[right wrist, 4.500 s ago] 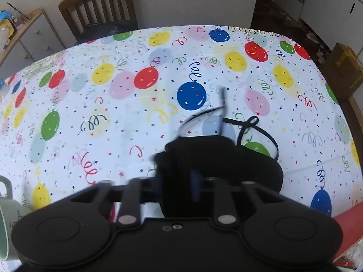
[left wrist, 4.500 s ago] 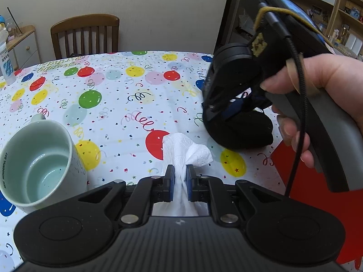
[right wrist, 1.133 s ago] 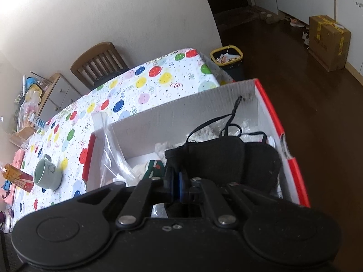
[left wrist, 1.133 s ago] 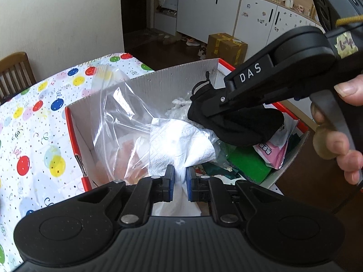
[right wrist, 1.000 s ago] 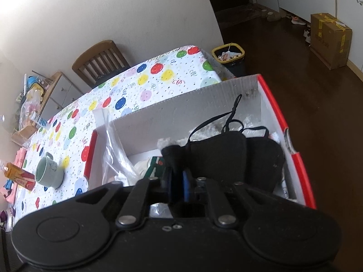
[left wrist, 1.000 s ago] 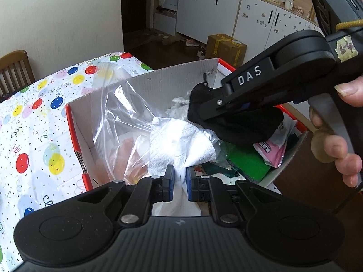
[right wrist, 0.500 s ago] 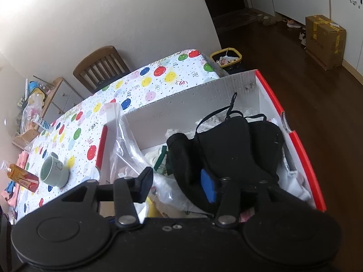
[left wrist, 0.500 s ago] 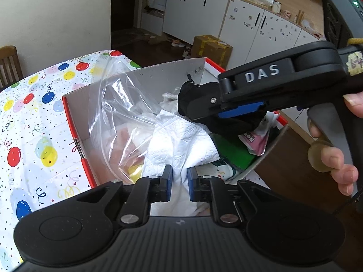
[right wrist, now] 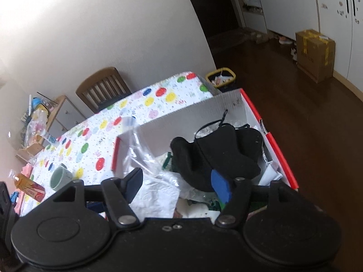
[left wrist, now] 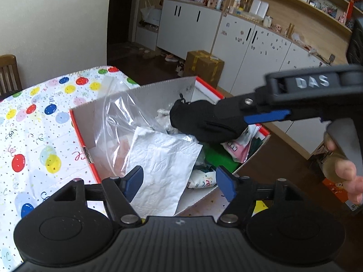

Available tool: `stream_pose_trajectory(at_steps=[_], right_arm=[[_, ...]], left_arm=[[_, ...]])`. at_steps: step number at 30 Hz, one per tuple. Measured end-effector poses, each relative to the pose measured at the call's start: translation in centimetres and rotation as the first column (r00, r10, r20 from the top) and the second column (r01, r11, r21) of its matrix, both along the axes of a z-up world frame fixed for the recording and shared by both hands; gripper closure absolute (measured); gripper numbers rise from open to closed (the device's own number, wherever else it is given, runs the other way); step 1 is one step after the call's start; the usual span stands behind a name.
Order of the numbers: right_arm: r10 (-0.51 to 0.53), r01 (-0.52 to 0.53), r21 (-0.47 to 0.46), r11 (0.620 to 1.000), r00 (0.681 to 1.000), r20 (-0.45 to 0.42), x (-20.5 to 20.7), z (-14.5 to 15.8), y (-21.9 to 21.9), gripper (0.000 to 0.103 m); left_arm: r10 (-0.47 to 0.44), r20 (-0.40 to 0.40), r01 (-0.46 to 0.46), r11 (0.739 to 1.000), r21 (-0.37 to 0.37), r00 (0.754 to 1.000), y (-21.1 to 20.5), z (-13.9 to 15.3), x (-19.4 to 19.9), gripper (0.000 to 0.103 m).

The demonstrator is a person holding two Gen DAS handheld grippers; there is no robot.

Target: Organize soft objects

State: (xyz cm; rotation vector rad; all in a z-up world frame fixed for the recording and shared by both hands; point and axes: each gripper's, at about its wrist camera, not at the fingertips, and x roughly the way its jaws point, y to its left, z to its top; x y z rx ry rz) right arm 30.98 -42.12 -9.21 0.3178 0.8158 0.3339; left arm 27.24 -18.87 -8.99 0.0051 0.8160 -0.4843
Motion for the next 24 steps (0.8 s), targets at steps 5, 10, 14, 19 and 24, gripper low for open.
stream_pose_trajectory(at_steps=[5, 10, 14, 19, 24], right_arm=[[-0.001, 0.001, 0.0, 1.0, 0.996, 0.088, -3.0, 1.6, 0.0, 0.023], [-0.016, 0.017, -0.002, 1.0, 0.985, 0.174, -5.7, 3.0, 0.2, 0.016], [-0.028, 0.034, -0.019, 0.999, 0.968, 0.25, -7.9, 3.6, 0.6, 0.009], [-0.024, 0.052, -0.073, 0.996, 0.94, 0.339, -10.4, 3.9, 1.6, 0.0], [-0.033, 0.078, -0.1, 0.992, 0.92, 0.39, -12.2, 3.7, 2.8, 0.0]], left_arm=[[0.001, 0.04, 0.0, 1.0, -0.008, 0.999, 1.0, 1.4, -1.1, 0.031], [0.019, 0.088, -0.016, 0.999, -0.032, 0.996, 2.7, 3.1, -2.5, 0.028], [0.041, 0.118, -0.034, 0.998, -0.055, 0.992, 4.3, 4.3, -3.4, 0.027], [0.065, 0.142, -0.053, 0.995, -0.087, 0.988, 6.2, 5.6, -4.6, 0.021], [0.072, 0.161, -0.055, 0.993, -0.108, 0.984, 7.5, 6.6, -5.8, 0.02]])
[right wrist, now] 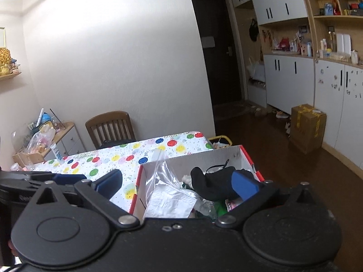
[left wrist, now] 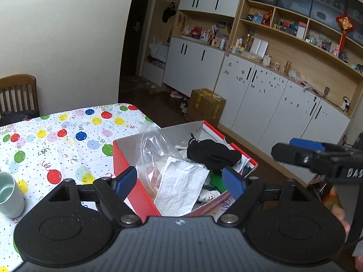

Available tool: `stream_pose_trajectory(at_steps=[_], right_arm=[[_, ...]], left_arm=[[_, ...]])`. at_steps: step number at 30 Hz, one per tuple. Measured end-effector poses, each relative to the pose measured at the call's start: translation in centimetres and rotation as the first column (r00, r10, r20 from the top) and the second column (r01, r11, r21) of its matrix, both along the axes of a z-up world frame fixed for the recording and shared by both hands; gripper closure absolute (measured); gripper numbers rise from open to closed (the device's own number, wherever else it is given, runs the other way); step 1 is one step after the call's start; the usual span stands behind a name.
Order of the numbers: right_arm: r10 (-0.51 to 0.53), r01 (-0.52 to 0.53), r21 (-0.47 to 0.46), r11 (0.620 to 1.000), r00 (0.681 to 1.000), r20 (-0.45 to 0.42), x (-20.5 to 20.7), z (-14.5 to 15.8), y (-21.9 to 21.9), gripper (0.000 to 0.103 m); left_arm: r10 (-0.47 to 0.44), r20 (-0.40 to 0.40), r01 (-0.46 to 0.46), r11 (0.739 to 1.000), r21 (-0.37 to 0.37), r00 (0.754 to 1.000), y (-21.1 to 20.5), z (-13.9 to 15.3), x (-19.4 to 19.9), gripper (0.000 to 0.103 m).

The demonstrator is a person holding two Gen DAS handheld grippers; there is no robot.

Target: Organize soft objects

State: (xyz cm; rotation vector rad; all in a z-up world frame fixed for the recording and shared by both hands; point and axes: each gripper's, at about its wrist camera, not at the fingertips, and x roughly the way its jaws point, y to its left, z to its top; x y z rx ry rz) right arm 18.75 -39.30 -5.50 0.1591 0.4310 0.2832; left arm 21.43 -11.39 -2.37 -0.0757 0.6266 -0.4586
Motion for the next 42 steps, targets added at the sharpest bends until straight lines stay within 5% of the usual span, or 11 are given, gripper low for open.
stream_pose_trajectory(at_steps=[9, 42], right_arm=[[-0.024, 0.024, 0.012, 1.0, 1.0, 0.002, -1.8, -0.6, 1.5, 0.0], [-0.056, 0.056, 0.013, 0.998, 0.998, 0.03, -4.6, -0.5, 5.1, 0.0]], left_arm=[[0.004, 0.043, -0.004, 1.0, 0.013, 0.999, 1.1, 1.0, -2.0, 0.001], [0.001, 0.12, 0.002, 1.0, -0.022, 0.993, 4.2, 1.4, -5.0, 0.001]])
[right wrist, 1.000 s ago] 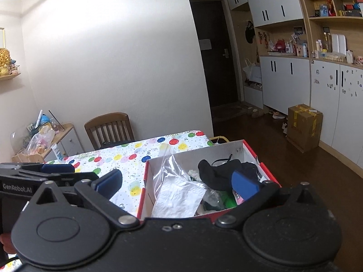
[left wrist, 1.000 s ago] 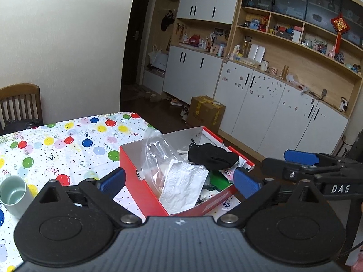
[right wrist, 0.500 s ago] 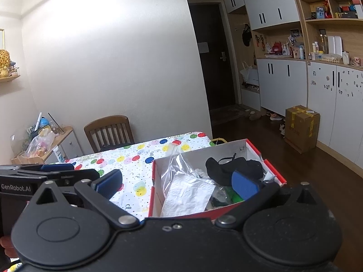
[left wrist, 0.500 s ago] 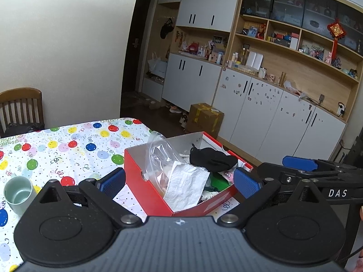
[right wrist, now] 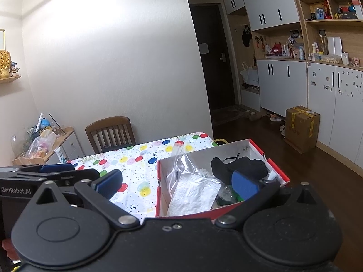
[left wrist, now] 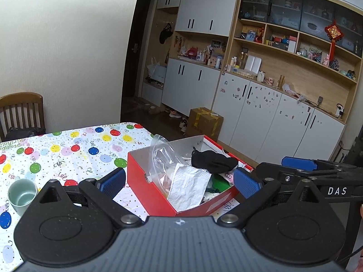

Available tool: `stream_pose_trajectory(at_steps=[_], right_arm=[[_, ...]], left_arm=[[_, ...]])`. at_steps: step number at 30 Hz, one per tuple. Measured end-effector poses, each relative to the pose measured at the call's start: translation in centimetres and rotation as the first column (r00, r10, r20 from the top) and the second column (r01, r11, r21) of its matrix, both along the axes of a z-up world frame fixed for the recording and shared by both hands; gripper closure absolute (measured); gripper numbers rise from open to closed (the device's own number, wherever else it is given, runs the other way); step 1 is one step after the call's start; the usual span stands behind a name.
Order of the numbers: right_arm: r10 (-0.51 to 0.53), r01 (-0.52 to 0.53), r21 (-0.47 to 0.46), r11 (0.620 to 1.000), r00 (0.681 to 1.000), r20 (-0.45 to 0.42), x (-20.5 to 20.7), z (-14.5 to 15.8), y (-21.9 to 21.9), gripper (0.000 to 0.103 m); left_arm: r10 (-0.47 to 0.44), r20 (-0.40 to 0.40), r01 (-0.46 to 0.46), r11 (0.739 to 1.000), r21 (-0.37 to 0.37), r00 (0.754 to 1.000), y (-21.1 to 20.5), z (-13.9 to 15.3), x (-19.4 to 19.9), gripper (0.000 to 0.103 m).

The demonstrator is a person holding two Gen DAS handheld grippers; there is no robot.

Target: Organize soft objects

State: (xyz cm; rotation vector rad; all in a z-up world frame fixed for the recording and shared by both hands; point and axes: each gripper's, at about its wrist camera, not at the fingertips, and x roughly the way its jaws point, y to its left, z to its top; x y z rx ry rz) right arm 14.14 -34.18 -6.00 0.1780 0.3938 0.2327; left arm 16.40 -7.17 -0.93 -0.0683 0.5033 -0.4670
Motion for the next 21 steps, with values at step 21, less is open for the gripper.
stream_pose_trajectory(at_steps=[21], right_arm=[[-0.006, 0.006, 0.002, 1.0, 1.0, 0.008, -0.41, 0.3, 0.92, 0.0]], left_arm=[[-0.007, 0.011, 0.007, 1.0, -0.011, 1.0, 0.86, 0.35, -0.36, 0.001]])
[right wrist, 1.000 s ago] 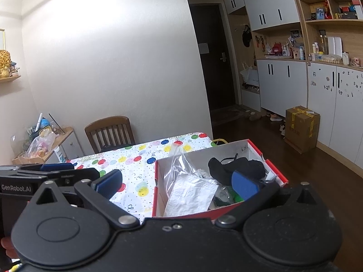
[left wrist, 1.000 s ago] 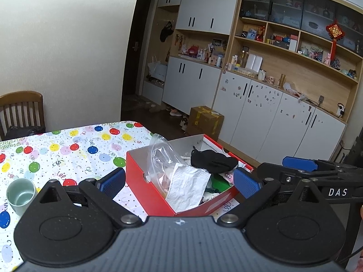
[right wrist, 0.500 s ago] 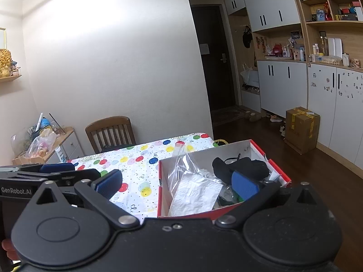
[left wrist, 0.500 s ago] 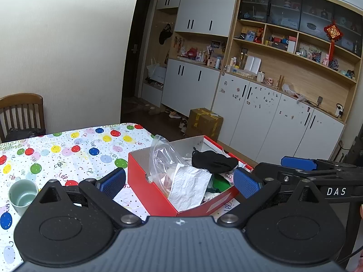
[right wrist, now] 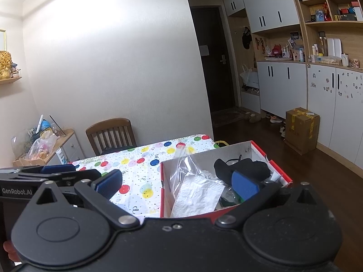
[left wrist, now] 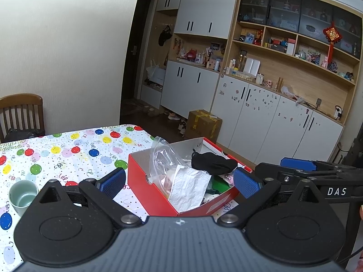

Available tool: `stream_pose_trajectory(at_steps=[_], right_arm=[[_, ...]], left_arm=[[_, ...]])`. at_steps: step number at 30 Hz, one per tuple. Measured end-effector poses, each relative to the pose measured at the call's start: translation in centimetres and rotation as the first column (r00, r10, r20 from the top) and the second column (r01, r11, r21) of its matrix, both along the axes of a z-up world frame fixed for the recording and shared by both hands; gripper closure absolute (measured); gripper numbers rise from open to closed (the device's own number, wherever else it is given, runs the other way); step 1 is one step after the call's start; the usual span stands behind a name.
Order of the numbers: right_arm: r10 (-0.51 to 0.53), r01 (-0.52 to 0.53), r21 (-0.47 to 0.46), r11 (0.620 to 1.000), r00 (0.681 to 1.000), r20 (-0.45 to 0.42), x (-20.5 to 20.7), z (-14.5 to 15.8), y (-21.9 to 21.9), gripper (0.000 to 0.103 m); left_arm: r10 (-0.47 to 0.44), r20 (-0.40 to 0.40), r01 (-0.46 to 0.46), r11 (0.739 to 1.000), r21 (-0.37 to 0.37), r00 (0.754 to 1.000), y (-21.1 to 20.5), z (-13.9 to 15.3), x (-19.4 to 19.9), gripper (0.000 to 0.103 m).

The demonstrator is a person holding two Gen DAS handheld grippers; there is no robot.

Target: Organize soft objects

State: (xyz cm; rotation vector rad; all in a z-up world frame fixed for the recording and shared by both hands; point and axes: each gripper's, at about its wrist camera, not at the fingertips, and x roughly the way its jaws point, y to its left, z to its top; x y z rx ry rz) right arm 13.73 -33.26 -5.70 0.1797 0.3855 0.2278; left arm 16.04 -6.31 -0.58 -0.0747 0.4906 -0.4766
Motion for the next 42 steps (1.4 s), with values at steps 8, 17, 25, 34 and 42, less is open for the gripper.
stream_pose_trajectory(at_steps=[8, 17, 25, 34, 42], right_arm=[[-0.002, 0.002, -0.002, 1.0, 1.0, 0.001, -0.06, 0.1, 0.05, 0.0], [-0.009, 0.009, 0.001, 1.0, 1.0, 0.0, -0.21, 0.19, 0.23, 0.0], [-0.014, 0.014, -0.004, 1.0, 1.0, 0.003, -0.35, 0.29, 0.38, 0.0], [-0.02, 0.02, -0.008, 1.0, 1.0, 0.007, -0.46, 0.35, 0.46, 0.0], [-0.031, 0.031, -0.012, 0.999, 0.999, 0.008, -0.79, 0.37, 0.58, 0.0]], left_arm=[[0.002, -0.001, -0.002, 1.0, -0.006, 1.0, 0.08, -0.07, -0.09, 0.001], [0.009, 0.007, -0.009, 1.0, 0.0, 1.0, 0.0, -0.04, -0.26, 0.0], [0.002, 0.011, -0.002, 1.0, 0.01, 1.0, -0.01, -0.02, -0.25, 0.0], [0.001, 0.027, -0.002, 1.0, 0.021, 1.0, -0.05, -0.02, -0.4, 0.0], [0.001, 0.053, -0.003, 0.999, 0.036, 0.999, -0.27, 0.08, -0.5, 0.0]])
